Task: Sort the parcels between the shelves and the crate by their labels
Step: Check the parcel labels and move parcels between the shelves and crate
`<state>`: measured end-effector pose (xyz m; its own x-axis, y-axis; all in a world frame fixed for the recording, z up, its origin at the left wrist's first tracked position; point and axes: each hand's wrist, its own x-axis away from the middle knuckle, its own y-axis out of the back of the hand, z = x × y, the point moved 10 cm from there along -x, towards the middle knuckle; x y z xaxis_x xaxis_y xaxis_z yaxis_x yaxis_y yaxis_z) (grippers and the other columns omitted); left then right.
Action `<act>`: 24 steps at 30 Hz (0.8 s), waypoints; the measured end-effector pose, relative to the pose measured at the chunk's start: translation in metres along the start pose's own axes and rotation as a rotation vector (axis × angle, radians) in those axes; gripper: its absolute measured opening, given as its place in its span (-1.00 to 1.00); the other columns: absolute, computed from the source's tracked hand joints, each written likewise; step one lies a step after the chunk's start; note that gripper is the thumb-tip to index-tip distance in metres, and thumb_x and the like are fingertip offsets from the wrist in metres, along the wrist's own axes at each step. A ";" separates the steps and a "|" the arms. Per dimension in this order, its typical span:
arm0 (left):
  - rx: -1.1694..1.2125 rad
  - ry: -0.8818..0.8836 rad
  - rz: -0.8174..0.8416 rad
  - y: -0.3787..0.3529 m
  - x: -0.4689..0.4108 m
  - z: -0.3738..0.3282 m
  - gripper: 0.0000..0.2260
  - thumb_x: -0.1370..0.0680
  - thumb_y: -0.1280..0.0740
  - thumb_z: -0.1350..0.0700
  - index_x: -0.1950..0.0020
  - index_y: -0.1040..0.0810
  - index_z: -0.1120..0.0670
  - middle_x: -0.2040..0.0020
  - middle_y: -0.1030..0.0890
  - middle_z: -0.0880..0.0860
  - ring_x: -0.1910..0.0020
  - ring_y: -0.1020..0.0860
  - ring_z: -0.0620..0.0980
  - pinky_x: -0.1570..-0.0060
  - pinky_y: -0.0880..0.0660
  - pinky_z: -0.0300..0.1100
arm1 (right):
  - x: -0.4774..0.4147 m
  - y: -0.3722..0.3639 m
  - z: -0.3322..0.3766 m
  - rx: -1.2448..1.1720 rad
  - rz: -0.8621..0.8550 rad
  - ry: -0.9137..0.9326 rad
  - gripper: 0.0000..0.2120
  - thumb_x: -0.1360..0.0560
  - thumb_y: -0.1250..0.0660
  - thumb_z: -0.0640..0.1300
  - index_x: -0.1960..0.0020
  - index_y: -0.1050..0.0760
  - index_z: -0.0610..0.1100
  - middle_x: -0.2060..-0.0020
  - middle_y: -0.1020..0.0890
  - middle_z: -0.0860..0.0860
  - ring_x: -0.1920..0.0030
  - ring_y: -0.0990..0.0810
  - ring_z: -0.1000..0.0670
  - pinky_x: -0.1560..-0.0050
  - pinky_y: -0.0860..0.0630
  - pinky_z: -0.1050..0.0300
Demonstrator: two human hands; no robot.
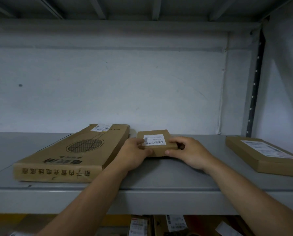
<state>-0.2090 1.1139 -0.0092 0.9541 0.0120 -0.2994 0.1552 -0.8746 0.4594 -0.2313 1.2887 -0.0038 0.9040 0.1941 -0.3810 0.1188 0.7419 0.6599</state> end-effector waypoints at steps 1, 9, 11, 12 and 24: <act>-0.056 0.005 0.002 0.000 -0.001 0.002 -0.62 -0.52 -0.41 0.14 -0.33 -0.49 0.11 -0.19 -0.55 -0.02 -0.04 -0.48 -0.13 0.06 -0.30 -0.47 | 0.001 -0.002 -0.001 0.036 0.007 -0.004 -0.58 -0.41 -0.51 -0.02 -0.25 -0.55 0.02 -0.05 -0.58 0.16 -0.10 -0.55 0.12 -0.13 -0.41 0.25; -0.369 -0.050 0.007 -0.004 -0.004 0.005 -0.47 -0.49 -0.40 -0.04 -0.42 -0.43 0.07 -0.44 -0.36 0.03 -0.40 -0.34 0.02 -0.41 -0.26 -0.13 | 0.001 -0.009 -0.009 0.074 0.045 -0.055 -0.55 -0.40 -0.51 0.00 -0.27 -0.53 0.04 -0.15 -0.62 0.08 -0.13 -0.58 0.10 -0.20 -0.45 0.22; -0.374 -0.094 -0.038 0.000 -0.002 0.000 -0.54 -0.49 -0.39 -0.05 -0.37 -0.49 0.03 -0.42 -0.39 0.00 -0.40 -0.34 0.01 -0.40 -0.28 -0.10 | 0.004 -0.007 -0.009 0.049 0.036 -0.065 -0.50 -0.39 -0.52 -0.01 -0.30 -0.52 0.00 -0.19 -0.61 0.07 -0.16 -0.58 0.10 -0.23 -0.45 0.20; -0.367 -0.135 -0.062 0.002 0.000 -0.005 -0.59 -0.50 -0.38 -0.04 -0.34 -0.52 0.00 -0.40 -0.41 -0.02 -0.38 -0.36 -0.01 -0.38 -0.31 -0.10 | 0.007 -0.006 -0.008 0.036 0.029 -0.072 -0.49 -0.40 -0.52 -0.02 -0.32 -0.50 -0.01 -0.20 -0.60 0.07 -0.17 -0.57 0.10 -0.24 -0.45 0.19; 0.132 -0.273 0.131 -0.062 0.020 -0.062 -0.88 -0.57 -0.33 0.06 -0.03 -0.66 -0.07 0.04 -0.67 -0.15 0.03 -0.60 -0.24 0.01 -0.47 -0.38 | 0.060 0.074 -0.002 -0.028 -0.201 -0.016 -0.72 -0.50 -0.39 0.04 -0.21 -0.54 0.12 -0.08 -0.59 0.24 -0.09 -0.52 0.32 -0.10 -0.44 0.35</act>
<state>-0.1841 1.1982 0.0082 0.8567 -0.2195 -0.4667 -0.0159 -0.9157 0.4015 -0.1692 1.3566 0.0211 0.8697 0.0307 -0.4927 0.2861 0.7820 0.5537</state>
